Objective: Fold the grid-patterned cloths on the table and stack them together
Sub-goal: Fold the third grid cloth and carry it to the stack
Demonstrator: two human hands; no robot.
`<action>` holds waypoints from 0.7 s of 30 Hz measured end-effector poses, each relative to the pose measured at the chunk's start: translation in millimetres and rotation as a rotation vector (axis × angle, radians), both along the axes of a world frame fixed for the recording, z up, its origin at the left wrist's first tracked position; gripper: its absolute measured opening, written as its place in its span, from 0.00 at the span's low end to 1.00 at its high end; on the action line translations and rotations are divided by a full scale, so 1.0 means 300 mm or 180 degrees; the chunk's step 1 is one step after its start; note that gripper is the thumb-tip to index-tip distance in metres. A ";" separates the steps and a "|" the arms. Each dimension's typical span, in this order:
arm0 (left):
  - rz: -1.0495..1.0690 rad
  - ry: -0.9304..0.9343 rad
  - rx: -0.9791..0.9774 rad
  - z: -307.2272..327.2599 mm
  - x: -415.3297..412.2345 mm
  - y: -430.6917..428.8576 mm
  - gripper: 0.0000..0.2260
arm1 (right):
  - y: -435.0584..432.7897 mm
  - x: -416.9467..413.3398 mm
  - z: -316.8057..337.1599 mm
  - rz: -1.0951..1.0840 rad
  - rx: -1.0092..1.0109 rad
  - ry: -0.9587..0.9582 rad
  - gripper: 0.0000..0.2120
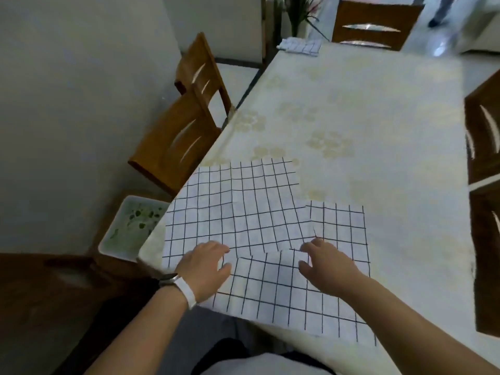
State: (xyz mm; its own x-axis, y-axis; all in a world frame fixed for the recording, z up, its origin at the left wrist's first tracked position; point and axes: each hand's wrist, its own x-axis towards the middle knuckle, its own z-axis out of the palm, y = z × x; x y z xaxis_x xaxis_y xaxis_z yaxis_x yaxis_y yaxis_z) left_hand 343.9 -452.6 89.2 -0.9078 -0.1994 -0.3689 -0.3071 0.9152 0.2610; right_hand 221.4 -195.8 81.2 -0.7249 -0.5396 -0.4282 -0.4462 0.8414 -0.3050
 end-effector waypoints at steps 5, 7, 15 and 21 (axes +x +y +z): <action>-0.0055 -0.0124 0.0170 -0.072 -0.064 -0.106 0.19 | -0.053 -0.009 -0.050 -0.0240 0.0139 -0.0105 0.22; -0.0108 -0.0197 0.0254 -0.094 -0.085 -0.157 0.19 | -0.093 -0.010 -0.067 -0.0381 0.0189 -0.0190 0.22; -0.0719 -0.0416 0.0397 -0.203 -0.160 -0.319 0.20 | -0.320 -0.023 -0.117 -0.0936 0.0274 -0.0410 0.22; -0.0568 -0.0178 0.0385 -0.260 -0.245 -0.443 0.22 | -0.463 -0.093 -0.173 -0.0991 0.0317 -0.0388 0.22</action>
State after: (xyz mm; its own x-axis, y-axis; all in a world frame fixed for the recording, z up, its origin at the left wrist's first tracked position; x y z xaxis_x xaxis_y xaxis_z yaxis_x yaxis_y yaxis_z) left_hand 270.4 -585.6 11.2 -0.9022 0.0113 -0.4312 -0.1602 0.9194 0.3594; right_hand 193.3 -334.8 29.4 -0.7884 -0.2519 -0.5612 -0.1287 0.9597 -0.2499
